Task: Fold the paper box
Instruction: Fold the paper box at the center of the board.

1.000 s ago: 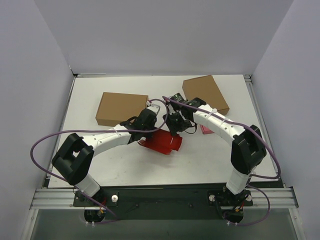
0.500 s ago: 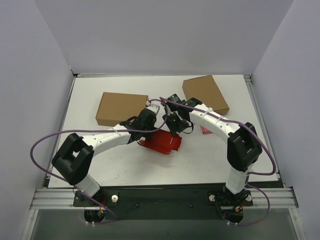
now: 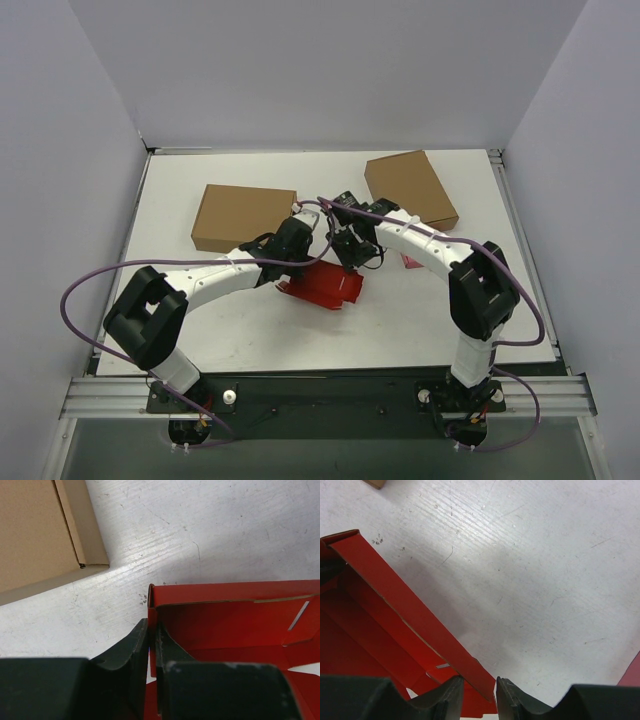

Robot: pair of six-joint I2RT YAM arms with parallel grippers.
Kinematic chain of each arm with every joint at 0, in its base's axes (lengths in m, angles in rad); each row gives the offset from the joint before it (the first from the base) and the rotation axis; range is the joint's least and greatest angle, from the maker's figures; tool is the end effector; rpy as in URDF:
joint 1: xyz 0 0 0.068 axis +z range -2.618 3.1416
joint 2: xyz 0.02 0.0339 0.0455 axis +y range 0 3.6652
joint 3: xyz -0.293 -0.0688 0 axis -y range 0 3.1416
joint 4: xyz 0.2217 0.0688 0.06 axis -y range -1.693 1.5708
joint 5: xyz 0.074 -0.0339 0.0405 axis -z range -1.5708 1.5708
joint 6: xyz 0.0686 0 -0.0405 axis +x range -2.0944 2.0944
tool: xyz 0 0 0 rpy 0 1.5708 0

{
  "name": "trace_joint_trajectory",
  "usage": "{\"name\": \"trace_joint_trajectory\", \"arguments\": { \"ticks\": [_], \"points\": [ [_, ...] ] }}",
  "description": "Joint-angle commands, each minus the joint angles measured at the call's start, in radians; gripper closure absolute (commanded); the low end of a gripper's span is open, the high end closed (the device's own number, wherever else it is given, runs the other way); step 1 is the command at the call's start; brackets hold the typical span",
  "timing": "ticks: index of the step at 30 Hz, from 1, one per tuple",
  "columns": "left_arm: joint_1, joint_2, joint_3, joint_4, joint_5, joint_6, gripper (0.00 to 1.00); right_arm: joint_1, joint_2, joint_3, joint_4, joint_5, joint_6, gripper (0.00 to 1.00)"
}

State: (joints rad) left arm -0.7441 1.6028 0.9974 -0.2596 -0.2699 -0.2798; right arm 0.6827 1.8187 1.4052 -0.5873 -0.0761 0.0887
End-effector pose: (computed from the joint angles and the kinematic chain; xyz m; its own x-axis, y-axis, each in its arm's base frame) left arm 0.2601 -0.2146 0.2229 -0.6833 0.2673 -0.6795 0.3505 0.9364 0.0159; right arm 0.3038 0.2538 0.2435 -0.7092 -0.4628 -0.5318 -0.6004 0.7919 0.1116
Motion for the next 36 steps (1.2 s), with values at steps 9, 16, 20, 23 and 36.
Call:
{"name": "trace_joint_trajectory", "arguments": {
  "ticks": [9,16,20,23,36],
  "points": [
    [0.025,-0.029,0.024,0.048,0.060,-0.022,0.96,0.017,-0.047,-0.087,0.044,0.009,0.009,0.75],
    [0.025,-0.026,0.020,0.048,0.051,-0.024,0.96,0.018,-0.047,-0.065,0.044,0.029,0.045,0.89],
    [0.022,-0.020,0.026,0.052,0.046,-0.036,0.96,0.018,-0.012,-0.009,0.024,0.029,0.112,0.97],
    [0.015,-0.009,0.035,0.059,0.055,-0.044,0.97,0.018,0.028,0.043,0.004,0.022,0.140,1.00],
    [0.012,0.042,0.098,0.039,0.115,-0.093,0.97,-0.023,0.108,0.097,-0.017,-0.004,0.359,0.96]
  ]
}}
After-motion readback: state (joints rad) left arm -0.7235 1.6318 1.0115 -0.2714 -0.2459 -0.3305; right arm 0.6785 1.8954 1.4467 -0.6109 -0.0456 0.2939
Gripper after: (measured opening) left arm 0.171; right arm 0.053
